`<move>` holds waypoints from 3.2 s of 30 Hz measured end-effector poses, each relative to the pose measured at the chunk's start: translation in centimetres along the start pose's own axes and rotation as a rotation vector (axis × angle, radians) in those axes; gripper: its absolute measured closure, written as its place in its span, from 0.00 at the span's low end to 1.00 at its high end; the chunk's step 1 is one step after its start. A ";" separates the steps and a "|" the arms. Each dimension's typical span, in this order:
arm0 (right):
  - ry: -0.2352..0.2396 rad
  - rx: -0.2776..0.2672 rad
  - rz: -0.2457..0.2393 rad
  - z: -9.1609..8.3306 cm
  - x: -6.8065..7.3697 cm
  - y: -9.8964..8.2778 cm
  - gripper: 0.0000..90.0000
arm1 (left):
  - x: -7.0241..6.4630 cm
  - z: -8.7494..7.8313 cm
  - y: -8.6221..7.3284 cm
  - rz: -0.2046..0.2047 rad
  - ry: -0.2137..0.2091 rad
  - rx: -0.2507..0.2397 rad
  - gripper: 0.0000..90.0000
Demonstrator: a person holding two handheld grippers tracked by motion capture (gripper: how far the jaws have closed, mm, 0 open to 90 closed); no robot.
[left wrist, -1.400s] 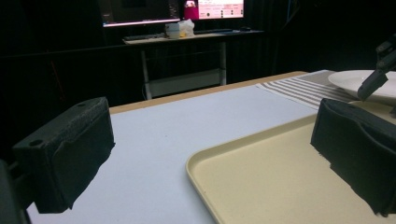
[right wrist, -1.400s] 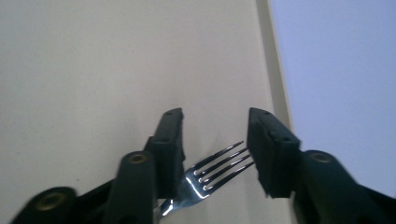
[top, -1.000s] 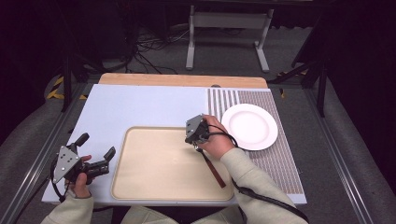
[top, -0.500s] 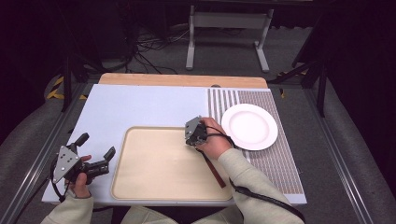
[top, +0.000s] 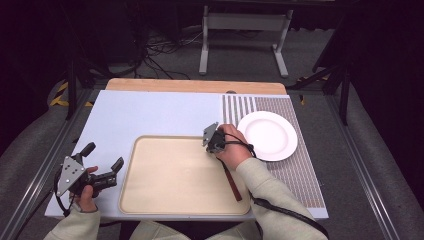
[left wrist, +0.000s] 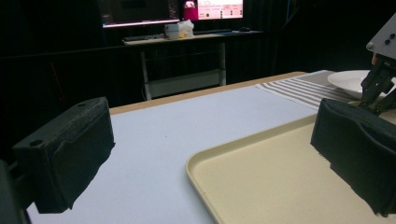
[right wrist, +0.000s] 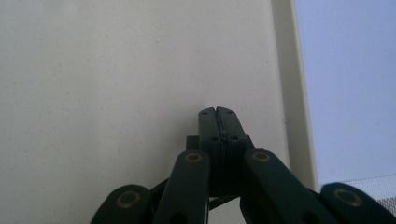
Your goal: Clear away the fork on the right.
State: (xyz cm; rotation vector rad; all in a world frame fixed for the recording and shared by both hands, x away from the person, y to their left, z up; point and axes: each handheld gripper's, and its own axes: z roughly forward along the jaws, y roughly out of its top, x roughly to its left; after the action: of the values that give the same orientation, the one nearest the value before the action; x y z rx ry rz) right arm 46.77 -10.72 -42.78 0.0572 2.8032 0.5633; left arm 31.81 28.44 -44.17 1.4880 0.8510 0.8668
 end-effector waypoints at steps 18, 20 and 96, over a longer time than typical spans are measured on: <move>-0.044 0.063 0.049 -0.7 -0.8 -1.8 1.00 | 0.0 0.1 0.0 0.001 -0.002 -0.001 0.00; -0.057 0.081 0.062 -0.8 -0.9 -2.1 1.00 | -0.1 0.2 0.0 -0.007 -0.001 -0.005 0.00; -0.261 -0.461 0.337 -13.9 4.1 -7.9 0.13 | -0.2 0.3 0.0 0.000 0.004 0.003 0.00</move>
State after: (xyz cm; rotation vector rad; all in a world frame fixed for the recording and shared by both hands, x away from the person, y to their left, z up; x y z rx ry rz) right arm 39.11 -22.79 -34.62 0.4761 2.3590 1.1730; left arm 31.99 28.10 -44.18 1.4886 0.8556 0.8688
